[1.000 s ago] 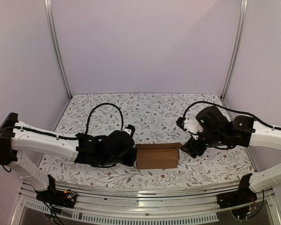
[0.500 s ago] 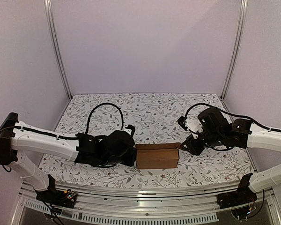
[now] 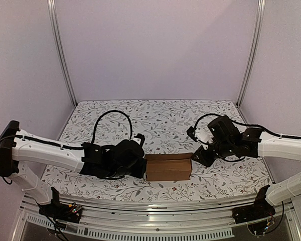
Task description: Fold the paper box
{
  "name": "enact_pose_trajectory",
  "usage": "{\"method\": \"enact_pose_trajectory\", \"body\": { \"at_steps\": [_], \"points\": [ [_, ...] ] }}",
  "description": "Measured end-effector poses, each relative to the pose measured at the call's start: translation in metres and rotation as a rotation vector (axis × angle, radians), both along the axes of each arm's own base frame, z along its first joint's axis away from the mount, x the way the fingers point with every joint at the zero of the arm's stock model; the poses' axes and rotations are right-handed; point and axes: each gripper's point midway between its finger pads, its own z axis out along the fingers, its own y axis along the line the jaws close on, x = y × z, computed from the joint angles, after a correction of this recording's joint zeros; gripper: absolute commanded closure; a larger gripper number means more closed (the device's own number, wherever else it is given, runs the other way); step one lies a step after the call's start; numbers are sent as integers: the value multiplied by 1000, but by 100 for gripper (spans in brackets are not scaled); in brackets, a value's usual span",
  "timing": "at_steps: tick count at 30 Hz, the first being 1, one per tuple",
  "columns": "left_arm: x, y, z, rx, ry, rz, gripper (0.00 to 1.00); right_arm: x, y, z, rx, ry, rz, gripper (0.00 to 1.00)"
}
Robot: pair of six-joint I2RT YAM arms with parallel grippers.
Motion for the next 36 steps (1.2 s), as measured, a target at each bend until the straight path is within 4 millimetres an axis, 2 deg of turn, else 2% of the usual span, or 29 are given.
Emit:
{"method": "enact_pose_trajectory", "body": {
  "at_steps": [9, 25, 36],
  "points": [
    [0, 0, 0, 0, 0, 0, 100, -8, -5, -13, -9, 33, 0, 80],
    [1, -2, 0, 3, -2, -3, 100, -13, -10, -11, 8, 42, -18, 86],
    [1, -3, 0, 5, -2, -6, 100, -14, -10, -5, 27, 34, -17, 100]
  ]
}}
